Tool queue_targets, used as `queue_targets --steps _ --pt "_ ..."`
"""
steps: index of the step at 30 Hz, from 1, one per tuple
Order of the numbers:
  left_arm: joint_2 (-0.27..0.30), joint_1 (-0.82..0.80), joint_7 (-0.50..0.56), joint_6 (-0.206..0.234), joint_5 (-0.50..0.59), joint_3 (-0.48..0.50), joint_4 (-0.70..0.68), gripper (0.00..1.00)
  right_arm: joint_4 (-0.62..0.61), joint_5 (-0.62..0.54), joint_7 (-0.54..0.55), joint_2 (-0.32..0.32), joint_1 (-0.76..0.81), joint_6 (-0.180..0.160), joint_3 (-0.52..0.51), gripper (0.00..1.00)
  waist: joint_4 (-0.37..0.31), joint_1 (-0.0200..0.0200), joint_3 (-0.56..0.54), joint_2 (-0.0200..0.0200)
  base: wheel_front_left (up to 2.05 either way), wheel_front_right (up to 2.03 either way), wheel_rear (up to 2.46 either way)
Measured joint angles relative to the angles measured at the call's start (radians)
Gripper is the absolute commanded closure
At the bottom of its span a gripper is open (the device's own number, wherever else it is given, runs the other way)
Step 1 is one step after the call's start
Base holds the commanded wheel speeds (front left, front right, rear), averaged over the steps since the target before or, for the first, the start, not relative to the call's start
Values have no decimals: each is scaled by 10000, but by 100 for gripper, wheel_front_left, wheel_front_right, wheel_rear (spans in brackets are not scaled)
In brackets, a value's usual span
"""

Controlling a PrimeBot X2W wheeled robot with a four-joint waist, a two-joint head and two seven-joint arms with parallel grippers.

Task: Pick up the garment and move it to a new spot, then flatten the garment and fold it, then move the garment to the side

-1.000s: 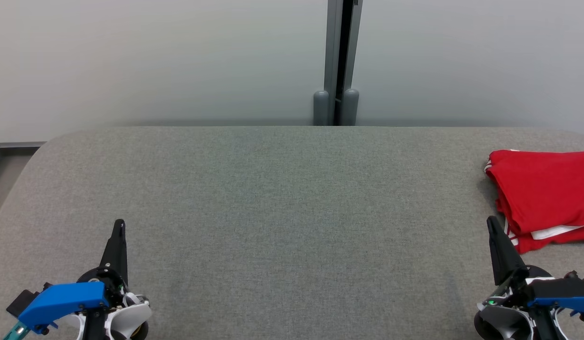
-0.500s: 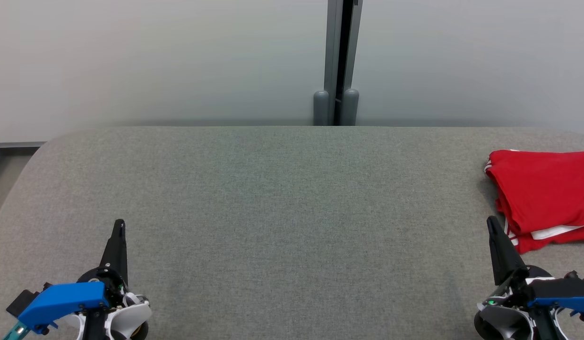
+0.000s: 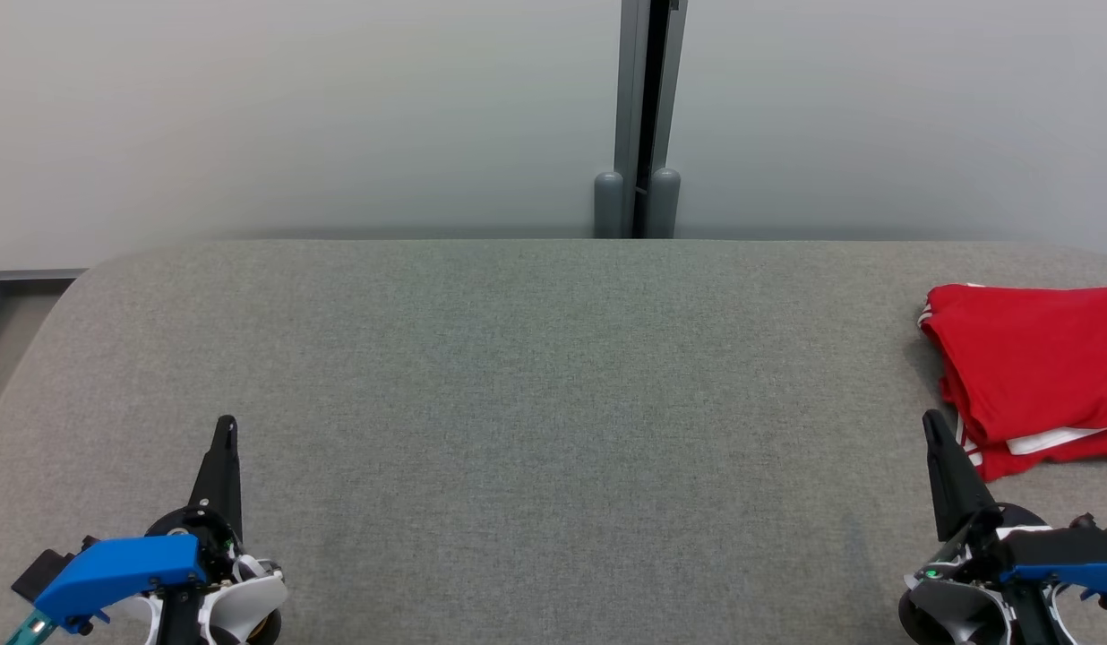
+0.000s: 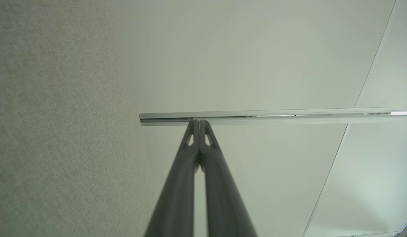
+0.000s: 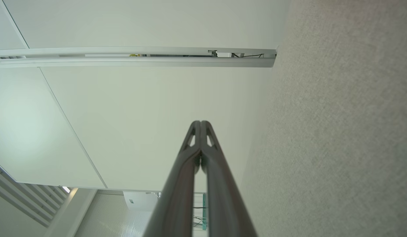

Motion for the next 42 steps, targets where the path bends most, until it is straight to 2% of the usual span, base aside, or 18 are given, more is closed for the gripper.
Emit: queue_targets --steps 42 --pt "0 0 -2 -2 0 0 0 100 0 0 0 0 0 0 0 100 0 0 0 0 0 0 0"
